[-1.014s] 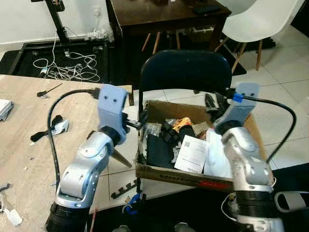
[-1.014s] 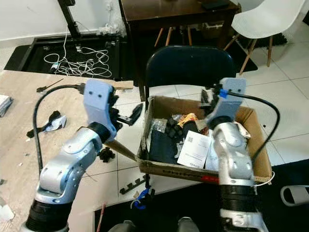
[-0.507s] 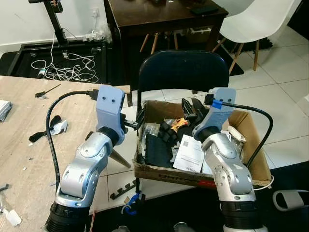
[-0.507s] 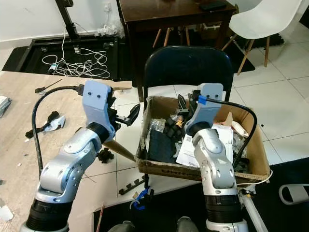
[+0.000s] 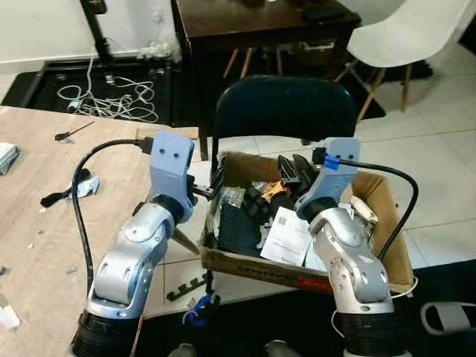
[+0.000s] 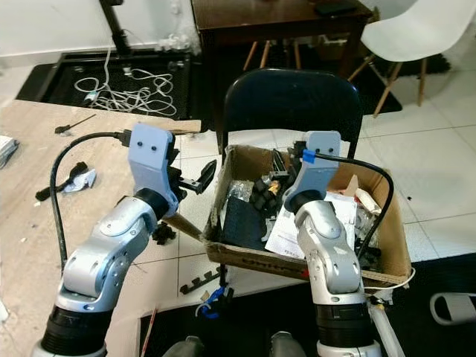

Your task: Picking trash to rubbish bin

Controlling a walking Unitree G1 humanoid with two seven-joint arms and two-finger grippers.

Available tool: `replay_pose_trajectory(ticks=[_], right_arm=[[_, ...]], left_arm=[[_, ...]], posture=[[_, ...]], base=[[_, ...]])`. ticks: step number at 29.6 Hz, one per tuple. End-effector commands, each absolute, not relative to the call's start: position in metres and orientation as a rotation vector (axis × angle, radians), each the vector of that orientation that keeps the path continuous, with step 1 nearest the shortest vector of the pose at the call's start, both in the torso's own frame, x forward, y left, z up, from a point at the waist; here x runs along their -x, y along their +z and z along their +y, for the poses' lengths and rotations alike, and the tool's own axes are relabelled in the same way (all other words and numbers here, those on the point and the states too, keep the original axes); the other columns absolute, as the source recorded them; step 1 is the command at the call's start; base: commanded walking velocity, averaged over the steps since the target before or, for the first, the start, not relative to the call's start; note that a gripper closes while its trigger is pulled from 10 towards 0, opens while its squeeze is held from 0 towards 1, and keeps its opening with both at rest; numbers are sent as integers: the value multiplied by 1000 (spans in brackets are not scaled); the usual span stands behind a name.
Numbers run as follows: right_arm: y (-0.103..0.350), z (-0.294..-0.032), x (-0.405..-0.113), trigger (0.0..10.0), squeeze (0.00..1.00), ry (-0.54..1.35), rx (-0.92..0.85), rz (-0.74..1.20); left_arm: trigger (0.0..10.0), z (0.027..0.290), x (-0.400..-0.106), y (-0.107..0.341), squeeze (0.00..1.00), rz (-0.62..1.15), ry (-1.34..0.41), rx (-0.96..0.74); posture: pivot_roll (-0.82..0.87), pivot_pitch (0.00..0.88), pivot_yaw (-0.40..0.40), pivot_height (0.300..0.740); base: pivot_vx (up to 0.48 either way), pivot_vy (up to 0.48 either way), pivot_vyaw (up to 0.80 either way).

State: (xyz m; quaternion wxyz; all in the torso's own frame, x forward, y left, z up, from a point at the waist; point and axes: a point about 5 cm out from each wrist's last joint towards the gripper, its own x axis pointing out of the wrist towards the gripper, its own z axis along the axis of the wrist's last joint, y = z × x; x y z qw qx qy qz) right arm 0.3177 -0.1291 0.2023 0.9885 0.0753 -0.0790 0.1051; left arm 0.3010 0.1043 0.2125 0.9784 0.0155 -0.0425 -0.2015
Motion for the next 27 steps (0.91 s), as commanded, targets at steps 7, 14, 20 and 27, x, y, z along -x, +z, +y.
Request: replay_pose_trajectory(ticks=[7, 14, 20, 27], right_arm=[[199, -128, -313, 10000, 0, 210, -153, -141], [198, -128, -312, 10000, 0, 211, -157, -134], [198, -127, -311, 10000, 0, 209, -162, -130], [196, -126, -308, 10000, 0, 209, -178, -124]], left_arm=[[10000, 102, -300, 208, 0, -54, -426, -60], [10000, 102, -301, 203, 0, 2, -437, -63], [10000, 105, -302, 201, 0, 17, -424, -88], [10000, 106, -302, 198, 0, 48, -417, -136]], posture=[[86, 207, 10, 740], [90, 210, 10, 740], [93, 214, 17, 740], [95, 207, 30, 740]], base=[[0, -332, 0], [0, 480, 0], [0, 480, 0], [0, 0, 0]])
